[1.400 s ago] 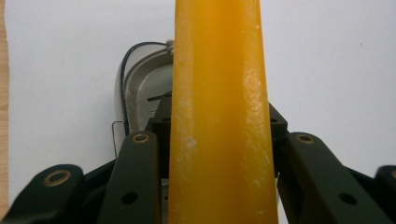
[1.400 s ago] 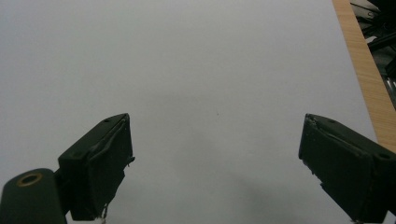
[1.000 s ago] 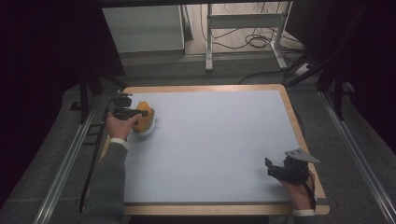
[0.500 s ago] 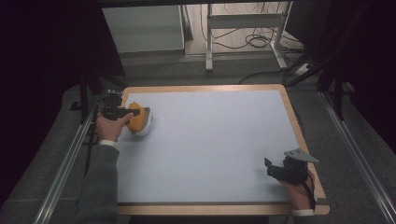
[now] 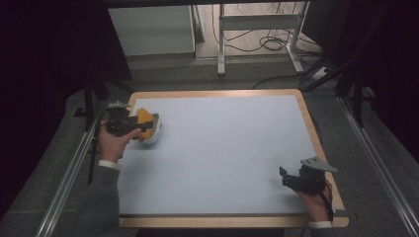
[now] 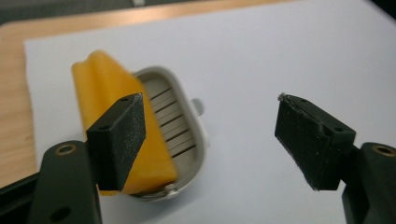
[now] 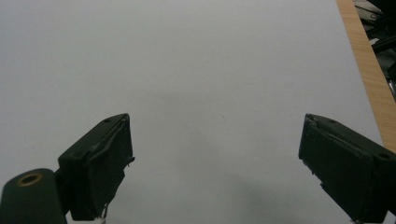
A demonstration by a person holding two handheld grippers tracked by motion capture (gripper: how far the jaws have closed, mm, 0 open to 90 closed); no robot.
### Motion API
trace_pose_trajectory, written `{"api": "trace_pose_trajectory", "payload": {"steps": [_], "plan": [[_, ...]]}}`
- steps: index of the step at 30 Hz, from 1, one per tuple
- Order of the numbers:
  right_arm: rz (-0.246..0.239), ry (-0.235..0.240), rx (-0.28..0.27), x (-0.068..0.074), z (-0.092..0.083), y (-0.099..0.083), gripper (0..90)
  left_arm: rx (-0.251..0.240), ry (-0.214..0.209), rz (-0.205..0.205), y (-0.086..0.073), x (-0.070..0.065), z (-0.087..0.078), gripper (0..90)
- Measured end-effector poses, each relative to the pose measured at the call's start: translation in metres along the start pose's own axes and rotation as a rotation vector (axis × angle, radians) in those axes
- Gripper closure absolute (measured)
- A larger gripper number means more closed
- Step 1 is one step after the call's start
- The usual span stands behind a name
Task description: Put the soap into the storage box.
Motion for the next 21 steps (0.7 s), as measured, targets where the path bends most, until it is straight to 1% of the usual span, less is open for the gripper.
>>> {"api": "trace_pose_trajectory", "payload": {"steps": [1, 2, 3, 5, 6, 8, 11, 13, 15, 17, 19, 21], "plan": [[0.000, 0.000, 0.000, 0.000, 0.000, 0.000, 9.5, -0.012, -0.011, 0.006, -0.002, -0.003, -0.002, 24.3], [0.000, -0.001, 0.000, 0.000, 0.000, 0.000, 9.6, -0.013, -0.031, 0.010, -0.005, -0.005, -0.004, 23.9], [-0.001, 0.000, -0.001, 0.000, 0.000, 0.000, 9.6, -0.006, -0.038, 0.024, -0.007, -0.008, -0.005, 23.3], [-0.002, 0.000, 0.000, 0.001, 0.000, 0.000, 9.6, 0.009, -0.014, 0.073, -0.013, -0.014, -0.006, 22.7], [-0.003, 0.000, 0.001, 0.001, 0.000, 0.000, 9.6, 0.012, -0.013, 0.083, -0.016, -0.017, -0.006, 21.8], [-0.007, 0.000, 0.003, 0.002, 0.000, 0.000, 9.6, 0.007, -0.038, 0.082, -0.023, -0.020, -0.009, 22.0], [-0.007, 0.000, 0.002, 0.002, 0.000, 0.000, 9.5, 0.010, -0.055, 0.081, -0.033, -0.025, -0.010, 21.5], [-0.007, -0.001, -0.001, 0.002, 0.000, 0.001, 9.6, 0.021, -0.069, 0.084, -0.040, -0.029, -0.010, 21.0], [-0.005, -0.001, -0.002, 0.003, 0.000, 0.001, 9.6, 0.026, -0.074, 0.089, -0.048, -0.032, -0.009, 20.8], [-0.005, -0.001, -0.002, 0.003, 0.000, 0.001, 9.6, 0.049, -0.083, 0.093, -0.055, -0.034, -0.006, 19.5], [-0.006, -0.002, -0.003, 0.003, 0.000, 0.001, 9.5, 0.054, -0.077, 0.096, -0.061, -0.036, -0.005, 19.3], [-0.005, -0.003, -0.002, 0.003, 0.000, 0.001, 9.6, 0.068, -0.081, 0.097, -0.067, -0.037, -0.003, 19.3]]}}
Point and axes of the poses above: each handheld gripper's, and its own axes: z roughly forward along the jaws, y roughly out of its top, x roughly to its left, the point moved 1 cm from there along z, roughly forward along the jaws, and after that the axes turned 1 degree about -z, right-handed, at the moved point
